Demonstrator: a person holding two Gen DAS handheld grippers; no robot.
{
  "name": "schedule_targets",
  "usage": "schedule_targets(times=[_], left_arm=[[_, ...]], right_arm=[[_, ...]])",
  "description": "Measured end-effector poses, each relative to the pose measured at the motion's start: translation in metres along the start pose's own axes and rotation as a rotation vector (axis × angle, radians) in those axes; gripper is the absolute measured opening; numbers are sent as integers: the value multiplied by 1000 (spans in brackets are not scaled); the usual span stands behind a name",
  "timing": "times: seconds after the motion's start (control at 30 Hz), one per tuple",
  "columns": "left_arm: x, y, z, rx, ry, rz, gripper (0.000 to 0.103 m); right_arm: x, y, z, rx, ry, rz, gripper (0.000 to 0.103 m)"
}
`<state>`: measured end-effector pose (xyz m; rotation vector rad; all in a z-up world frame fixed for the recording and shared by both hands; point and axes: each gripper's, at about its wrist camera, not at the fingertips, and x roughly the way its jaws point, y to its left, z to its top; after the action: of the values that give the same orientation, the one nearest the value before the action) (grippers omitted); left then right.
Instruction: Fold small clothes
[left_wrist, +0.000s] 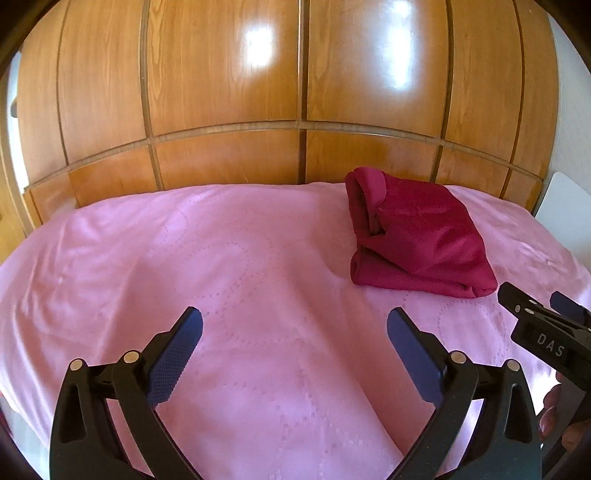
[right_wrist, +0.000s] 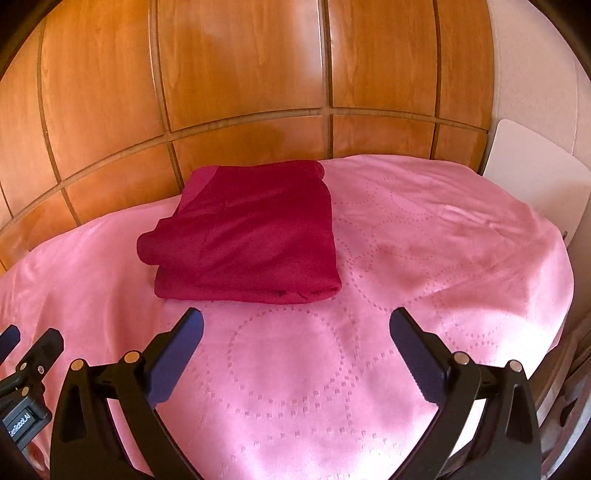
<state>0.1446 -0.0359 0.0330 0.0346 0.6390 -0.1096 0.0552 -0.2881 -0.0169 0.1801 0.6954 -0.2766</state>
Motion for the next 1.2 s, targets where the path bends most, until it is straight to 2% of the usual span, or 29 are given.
schedule_targets(times=[0.87,1.2], left_arm=[[-1,0,1,-1,-6,6,99],[-8,-2,2,-4,-30,12,99]], right_arm=[[-3,-2,-2,-12,-7,7,101],[-12,0,-1,-9,-39,3,101]])
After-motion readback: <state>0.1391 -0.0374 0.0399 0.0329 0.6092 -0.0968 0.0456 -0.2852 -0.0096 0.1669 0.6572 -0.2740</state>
